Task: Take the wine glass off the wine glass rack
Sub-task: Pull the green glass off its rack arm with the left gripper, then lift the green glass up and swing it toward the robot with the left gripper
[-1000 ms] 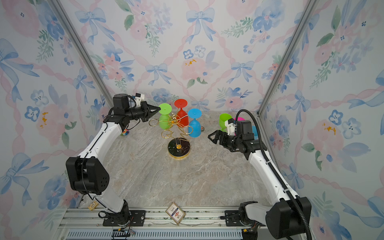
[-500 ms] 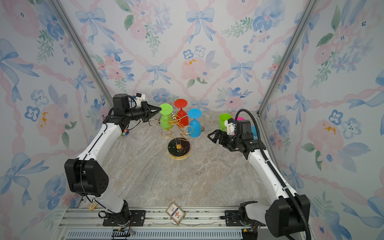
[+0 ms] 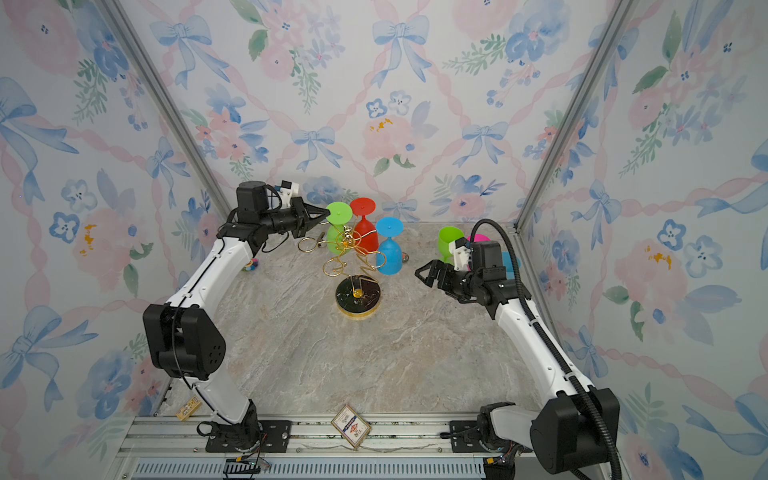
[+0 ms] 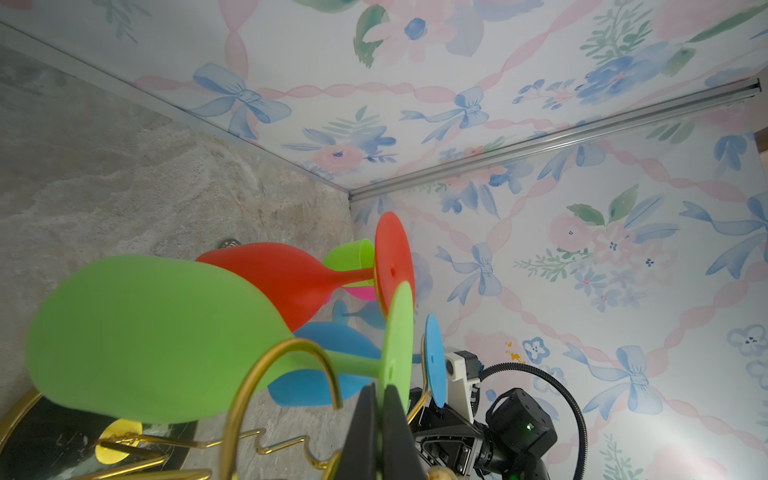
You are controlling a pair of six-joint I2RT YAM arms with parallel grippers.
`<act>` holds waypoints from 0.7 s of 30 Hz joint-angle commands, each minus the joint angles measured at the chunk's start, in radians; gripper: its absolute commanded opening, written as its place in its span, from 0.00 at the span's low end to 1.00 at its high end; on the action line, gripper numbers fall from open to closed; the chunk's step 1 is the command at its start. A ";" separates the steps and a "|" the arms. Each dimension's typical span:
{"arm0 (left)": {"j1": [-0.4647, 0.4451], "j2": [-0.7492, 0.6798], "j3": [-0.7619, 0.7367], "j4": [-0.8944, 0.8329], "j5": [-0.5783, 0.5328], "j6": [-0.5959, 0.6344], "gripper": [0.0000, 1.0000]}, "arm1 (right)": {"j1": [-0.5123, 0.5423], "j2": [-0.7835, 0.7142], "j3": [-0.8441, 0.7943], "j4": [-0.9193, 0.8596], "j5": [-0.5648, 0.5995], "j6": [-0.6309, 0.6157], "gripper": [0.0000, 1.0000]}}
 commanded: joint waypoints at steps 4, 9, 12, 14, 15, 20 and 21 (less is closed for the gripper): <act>0.003 0.029 0.059 0.050 -0.011 -0.018 0.00 | 0.010 0.000 -0.017 0.011 -0.017 0.002 0.97; 0.013 0.047 0.064 0.101 0.006 -0.058 0.00 | 0.009 -0.002 -0.020 0.007 -0.015 -0.003 0.97; 0.025 0.061 0.067 0.127 0.010 -0.080 0.00 | 0.008 -0.001 -0.022 0.009 -0.016 -0.003 0.97; 0.035 0.071 0.074 0.133 0.008 -0.084 0.00 | 0.009 0.000 -0.020 0.008 -0.017 -0.003 0.97; 0.040 0.074 0.079 0.133 0.006 -0.084 0.00 | 0.008 -0.001 -0.020 0.009 -0.017 -0.003 0.97; 0.076 0.086 0.100 0.135 -0.006 -0.079 0.00 | 0.008 -0.010 -0.017 0.000 -0.014 -0.008 0.97; 0.081 0.088 0.104 0.135 -0.008 -0.077 0.00 | 0.008 -0.012 -0.018 -0.003 -0.013 -0.009 0.97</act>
